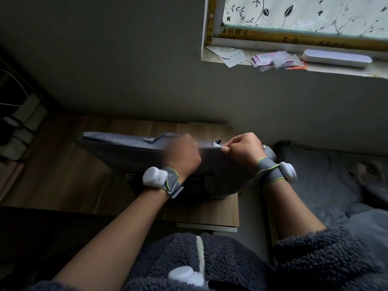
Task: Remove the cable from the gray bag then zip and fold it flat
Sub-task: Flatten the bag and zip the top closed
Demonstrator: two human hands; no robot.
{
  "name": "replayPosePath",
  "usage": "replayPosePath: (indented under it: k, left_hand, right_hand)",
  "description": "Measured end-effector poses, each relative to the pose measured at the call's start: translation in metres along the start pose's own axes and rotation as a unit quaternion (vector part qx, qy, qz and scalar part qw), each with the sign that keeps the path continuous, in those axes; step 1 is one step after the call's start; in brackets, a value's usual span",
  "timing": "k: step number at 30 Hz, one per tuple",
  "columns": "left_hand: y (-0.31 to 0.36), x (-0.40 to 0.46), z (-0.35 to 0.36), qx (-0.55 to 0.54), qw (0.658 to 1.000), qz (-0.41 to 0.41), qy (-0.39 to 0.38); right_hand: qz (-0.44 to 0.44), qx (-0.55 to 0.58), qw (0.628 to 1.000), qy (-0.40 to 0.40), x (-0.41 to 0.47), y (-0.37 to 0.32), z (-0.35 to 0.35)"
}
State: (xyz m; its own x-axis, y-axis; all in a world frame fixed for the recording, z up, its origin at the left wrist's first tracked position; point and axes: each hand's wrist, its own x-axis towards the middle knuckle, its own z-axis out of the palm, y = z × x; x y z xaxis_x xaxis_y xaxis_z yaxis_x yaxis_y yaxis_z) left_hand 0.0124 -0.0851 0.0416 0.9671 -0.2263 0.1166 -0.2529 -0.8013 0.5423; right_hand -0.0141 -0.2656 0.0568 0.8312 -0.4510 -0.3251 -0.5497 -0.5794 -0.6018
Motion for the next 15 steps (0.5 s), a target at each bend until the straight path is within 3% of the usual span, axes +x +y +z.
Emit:
replayPosePath:
  k: [6, 15]
  left_hand:
    - [-0.014, 0.000, -0.012, 0.005, 1.000, -0.010, 0.023]
    - [-0.011, 0.003, -0.032, -0.003, 0.997, 0.001, 0.071]
  right_hand:
    - [-0.004, -0.027, 0.999, 0.023, 0.005, 0.004, -0.004]
    - [-0.026, -0.115, 0.984, 0.133, 0.011, 0.013, -0.061]
